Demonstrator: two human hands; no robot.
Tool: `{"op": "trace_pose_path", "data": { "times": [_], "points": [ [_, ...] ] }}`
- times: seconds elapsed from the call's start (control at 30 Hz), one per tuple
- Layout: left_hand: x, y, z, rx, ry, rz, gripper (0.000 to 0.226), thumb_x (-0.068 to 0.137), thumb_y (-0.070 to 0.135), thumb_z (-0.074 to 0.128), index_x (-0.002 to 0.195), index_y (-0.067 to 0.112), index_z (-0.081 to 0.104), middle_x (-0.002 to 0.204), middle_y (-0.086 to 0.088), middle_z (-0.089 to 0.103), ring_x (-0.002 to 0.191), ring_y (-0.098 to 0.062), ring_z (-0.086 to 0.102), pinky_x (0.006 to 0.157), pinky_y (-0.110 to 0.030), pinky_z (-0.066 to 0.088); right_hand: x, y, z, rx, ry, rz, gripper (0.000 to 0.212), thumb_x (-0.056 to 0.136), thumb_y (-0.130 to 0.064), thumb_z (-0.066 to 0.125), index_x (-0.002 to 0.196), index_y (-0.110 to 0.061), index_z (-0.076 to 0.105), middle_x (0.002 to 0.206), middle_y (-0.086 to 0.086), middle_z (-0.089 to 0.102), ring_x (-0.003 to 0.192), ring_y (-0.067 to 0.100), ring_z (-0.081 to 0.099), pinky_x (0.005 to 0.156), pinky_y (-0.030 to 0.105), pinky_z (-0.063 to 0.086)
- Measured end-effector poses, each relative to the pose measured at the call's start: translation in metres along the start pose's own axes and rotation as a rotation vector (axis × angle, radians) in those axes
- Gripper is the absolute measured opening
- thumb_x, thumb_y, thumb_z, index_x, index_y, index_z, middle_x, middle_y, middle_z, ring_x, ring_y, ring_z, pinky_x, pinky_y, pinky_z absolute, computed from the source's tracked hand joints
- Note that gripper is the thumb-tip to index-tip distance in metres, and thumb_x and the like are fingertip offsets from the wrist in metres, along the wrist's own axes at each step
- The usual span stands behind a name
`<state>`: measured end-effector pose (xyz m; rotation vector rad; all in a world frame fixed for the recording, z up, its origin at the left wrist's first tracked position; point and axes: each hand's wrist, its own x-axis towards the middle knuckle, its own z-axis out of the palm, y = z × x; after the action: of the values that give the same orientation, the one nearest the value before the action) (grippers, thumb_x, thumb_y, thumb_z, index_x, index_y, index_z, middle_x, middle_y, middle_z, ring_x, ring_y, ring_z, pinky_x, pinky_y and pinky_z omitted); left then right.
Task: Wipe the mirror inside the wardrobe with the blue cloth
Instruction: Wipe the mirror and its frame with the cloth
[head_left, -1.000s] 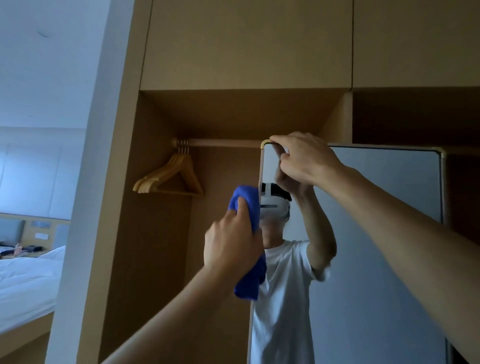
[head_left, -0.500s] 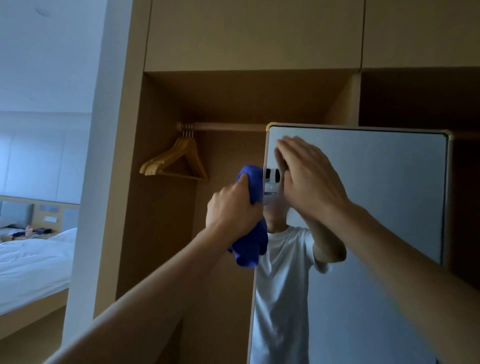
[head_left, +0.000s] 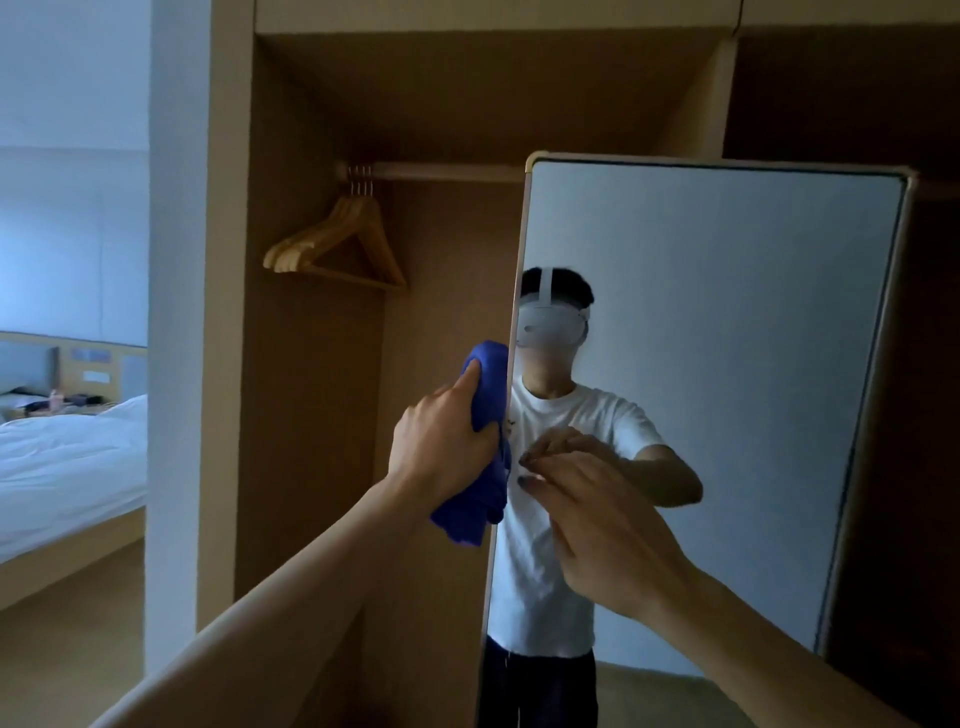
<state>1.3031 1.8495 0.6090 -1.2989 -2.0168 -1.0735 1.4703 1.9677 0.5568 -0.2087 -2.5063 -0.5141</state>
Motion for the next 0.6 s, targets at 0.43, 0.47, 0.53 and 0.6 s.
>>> {"op": "trace_pose_path", "data": {
  "times": [0.43, 0.47, 0.53, 0.6],
  "points": [
    [-0.048, -0.008, 0.026, 0.043, -0.011, -0.033, 0.071, 0.091, 0.030, 0.058, 0.156, 0.025, 0.030, 0.114, -0.002, 0.067, 0.093, -0.026, 0.065, 0.070, -0.033, 0.044, -0.026, -0.050, 0.045, 0.002, -0.140, -0.315, 0.031, 0.081, -0.015, 0.055, 0.110, -0.019, 0.065, 0.107, -0.002, 0.066, 0.108, 0.020, 0.055, 0.106, 0.036, 0.043],
    [-0.044, -0.006, 0.023, 0.056, -0.017, -0.040, 0.069, 0.090, 0.029, 0.059, 0.154, 0.025, 0.033, 0.109, -0.002, 0.067, 0.089, -0.026, 0.064, 0.069, -0.033, 0.044, -0.028, -0.053, 0.049, -0.007, -0.153, -0.331, 0.030, 0.081, -0.014, 0.056, 0.109, -0.017, 0.064, 0.107, -0.001, 0.065, 0.109, 0.021, 0.055, 0.107, 0.037, 0.042],
    [-0.029, 0.002, 0.013, 0.073, 0.003, -0.038, 0.062, 0.088, 0.025, 0.058, 0.147, 0.023, 0.039, 0.099, -0.002, 0.066, 0.082, -0.026, 0.063, 0.065, -0.034, 0.043, -0.030, -0.056, 0.056, -0.041, -0.158, -0.355, 0.032, 0.081, -0.017, 0.059, 0.112, -0.016, 0.066, 0.117, 0.000, 0.065, 0.117, 0.022, 0.055, 0.113, 0.038, 0.038],
    [-0.006, 0.014, -0.001, 0.070, 0.061, -0.032, 0.047, 0.087, 0.024, 0.057, 0.133, 0.022, 0.047, 0.091, -0.001, 0.065, 0.076, -0.026, 0.061, 0.061, -0.034, 0.041, -0.029, -0.057, 0.059, -0.094, -0.133, -0.365, 0.039, 0.080, -0.021, 0.063, 0.118, -0.014, 0.069, 0.126, 0.002, 0.066, 0.125, 0.022, 0.055, 0.116, 0.037, 0.035]
  ]
}}
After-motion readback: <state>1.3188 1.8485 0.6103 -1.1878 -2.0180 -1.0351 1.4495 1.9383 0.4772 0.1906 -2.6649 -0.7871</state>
